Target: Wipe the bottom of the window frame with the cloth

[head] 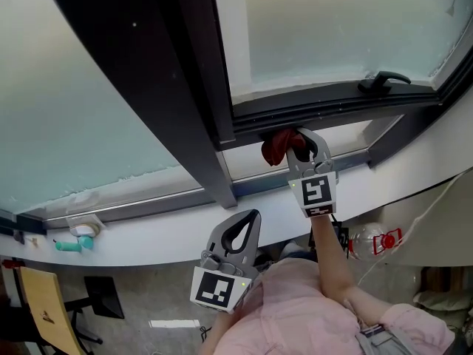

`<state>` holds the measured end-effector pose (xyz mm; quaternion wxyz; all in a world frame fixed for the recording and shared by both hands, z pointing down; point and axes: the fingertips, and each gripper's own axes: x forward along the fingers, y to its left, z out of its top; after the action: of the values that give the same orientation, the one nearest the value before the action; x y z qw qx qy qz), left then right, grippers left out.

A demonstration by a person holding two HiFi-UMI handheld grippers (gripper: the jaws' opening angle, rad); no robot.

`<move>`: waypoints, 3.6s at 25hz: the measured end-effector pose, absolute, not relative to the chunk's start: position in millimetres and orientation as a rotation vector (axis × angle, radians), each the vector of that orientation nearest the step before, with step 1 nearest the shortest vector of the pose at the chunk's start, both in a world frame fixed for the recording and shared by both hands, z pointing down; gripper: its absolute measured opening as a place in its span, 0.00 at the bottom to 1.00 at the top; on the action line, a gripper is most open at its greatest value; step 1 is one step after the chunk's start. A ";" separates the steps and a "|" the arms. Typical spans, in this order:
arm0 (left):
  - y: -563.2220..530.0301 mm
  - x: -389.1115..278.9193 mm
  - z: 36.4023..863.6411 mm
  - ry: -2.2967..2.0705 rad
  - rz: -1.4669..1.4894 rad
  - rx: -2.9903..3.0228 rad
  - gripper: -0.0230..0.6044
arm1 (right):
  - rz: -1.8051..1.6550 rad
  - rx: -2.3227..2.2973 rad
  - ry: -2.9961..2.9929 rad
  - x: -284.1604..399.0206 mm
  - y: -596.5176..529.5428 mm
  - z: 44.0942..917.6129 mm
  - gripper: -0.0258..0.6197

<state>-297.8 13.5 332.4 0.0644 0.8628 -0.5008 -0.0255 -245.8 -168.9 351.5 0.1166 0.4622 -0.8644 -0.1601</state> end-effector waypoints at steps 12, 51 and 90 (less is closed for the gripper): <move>12.7 -308.8 329.6 -1.545 -0.068 2.607 0.03 | -0.399 1.450 -2.518 -230.4 -174.3 350.4 0.12; 9.8 -295.3 340.3 -1.532 0.002 2.571 0.03 | -0.305 1.571 -2.461 -176.0 -194.8 350.4 0.12; -15.0 -245.1 331.4 -1.407 0.028 2.651 0.03 | -0.279 1.615 -2.455 -115.6 -212.9 347.7 0.12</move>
<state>-245.1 -15.0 331.4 0.0702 0.8811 -0.4675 0.0092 -115.6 -212.9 347.7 0.0946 0.5447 -0.8279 -0.0940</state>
